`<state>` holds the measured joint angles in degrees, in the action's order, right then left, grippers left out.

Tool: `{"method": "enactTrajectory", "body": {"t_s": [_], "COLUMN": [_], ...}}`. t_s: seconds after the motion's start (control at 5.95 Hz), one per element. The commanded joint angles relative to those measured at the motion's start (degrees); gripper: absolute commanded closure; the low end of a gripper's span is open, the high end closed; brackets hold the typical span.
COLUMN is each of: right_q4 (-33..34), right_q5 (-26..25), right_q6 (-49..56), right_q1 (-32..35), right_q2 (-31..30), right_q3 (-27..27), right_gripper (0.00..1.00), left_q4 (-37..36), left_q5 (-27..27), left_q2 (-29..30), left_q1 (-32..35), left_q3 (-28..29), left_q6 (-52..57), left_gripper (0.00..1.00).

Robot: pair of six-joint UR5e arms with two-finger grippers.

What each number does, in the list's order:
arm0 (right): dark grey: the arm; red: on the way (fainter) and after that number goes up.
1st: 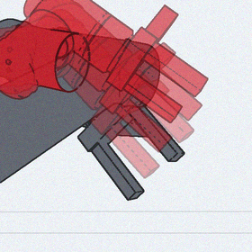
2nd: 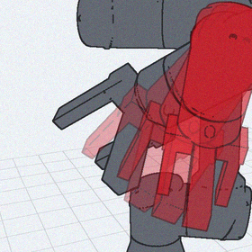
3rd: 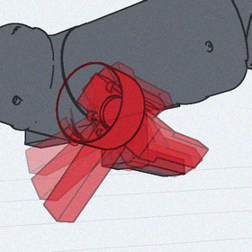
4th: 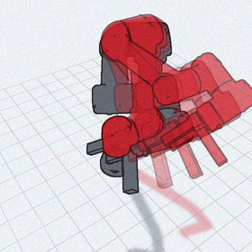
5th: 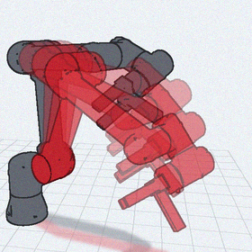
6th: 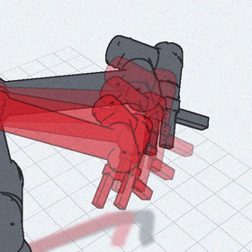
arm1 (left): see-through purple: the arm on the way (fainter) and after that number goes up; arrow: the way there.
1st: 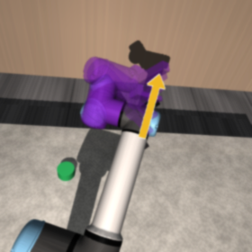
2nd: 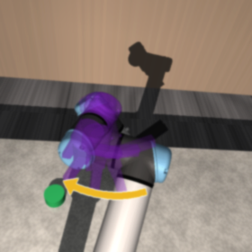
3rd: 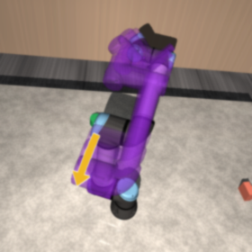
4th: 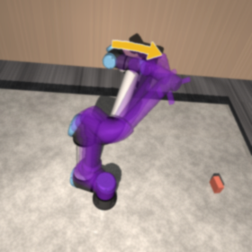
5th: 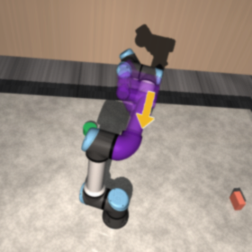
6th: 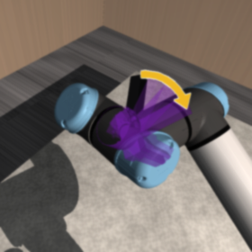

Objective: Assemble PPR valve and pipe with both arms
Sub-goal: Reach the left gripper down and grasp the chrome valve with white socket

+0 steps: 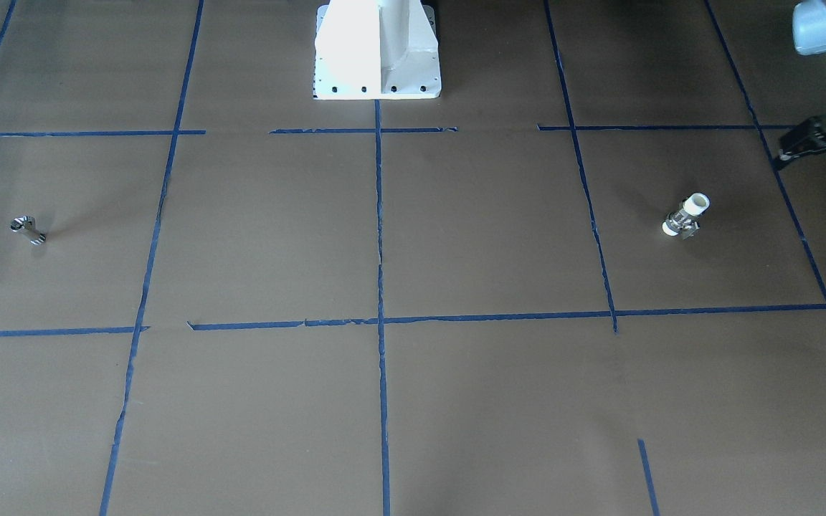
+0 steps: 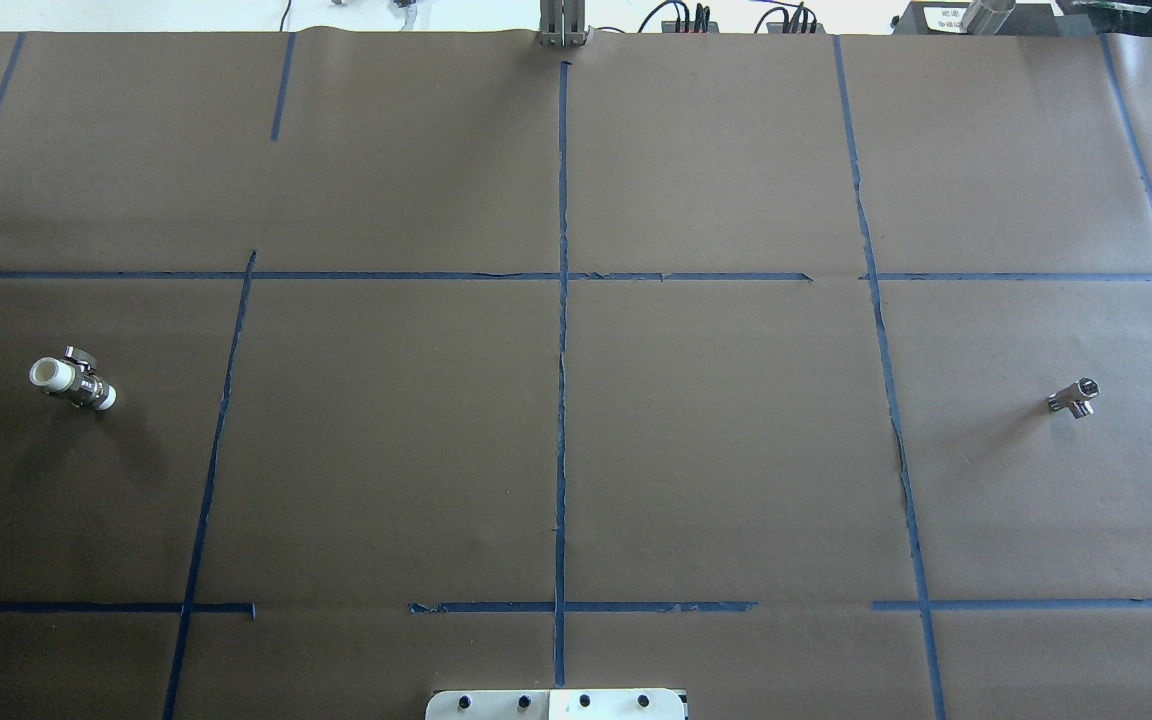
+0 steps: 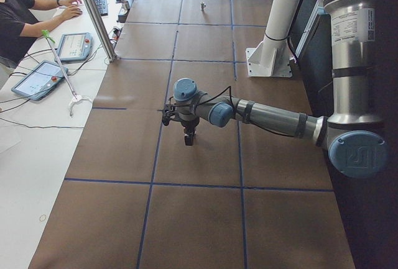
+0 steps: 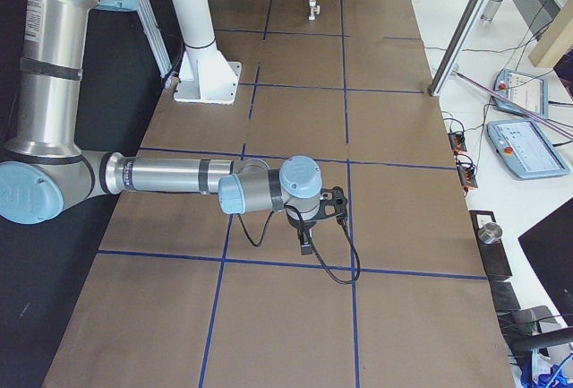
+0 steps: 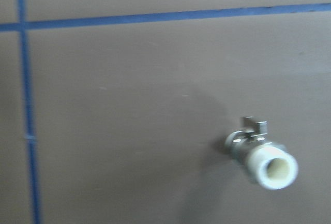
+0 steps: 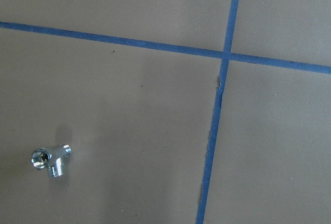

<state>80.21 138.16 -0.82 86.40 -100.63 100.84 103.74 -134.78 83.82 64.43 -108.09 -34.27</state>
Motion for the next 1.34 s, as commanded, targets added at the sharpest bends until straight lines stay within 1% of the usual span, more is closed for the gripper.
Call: {"method": "enactTrajectory", "body": {"t_s": [0.0, 0.17, 0.34, 0.67, 0.84, 1.01, 1.18], "right_q4": [-0.49, -0.14, -0.31, -1.36, -1.45, -1.46, -1.46], "right_q5": [-0.17, -0.61, -1.57, -1.84, -1.58, -1.32, -1.32], "right_q6": [0.12, -0.75, -0.06, 0.38, -0.4, -0.41, -0.41], "right_q1": [0.0, 0.0, 0.0, 0.0, 0.0, 0.0, 0.0], "right_q2": [-0.01, -0.36, -1.67, -1.86, -1.86, -1.94, -1.94], "right_q3": [-0.03, -0.21, -0.21, 0.32, 0.32, 0.32, 0.23], "right_gripper": [0.0, 0.0, 0.0, 0.0, 0.0, 0.0, 0.0], "left_q4": [2.17, 2.17, 2.26, 2.43, 2.43, 2.87, 3.74], "left_q5": [1.35, 5.88, 9.32, 9.36, 9.27, 9.27, 9.36], "left_q2": [2.75, 2.75, 2.84, 3.01, 3.8, 3.81, 3.72], "left_q1": [-6.58, -8.77, -10.62, -10.81, -10.81, -10.73, -10.81], "left_q3": [-0.63, -0.54, 0.42, 1.91, 3.14, 3.15, 3.24], "left_q6": [-11.16, -11.52, -11.61, -11.09, -10.82, -10.82, -10.91], "left_gripper": [0.0, 0.0, 0.0, 0.0, 0.02, 0.3, 0.72]}}
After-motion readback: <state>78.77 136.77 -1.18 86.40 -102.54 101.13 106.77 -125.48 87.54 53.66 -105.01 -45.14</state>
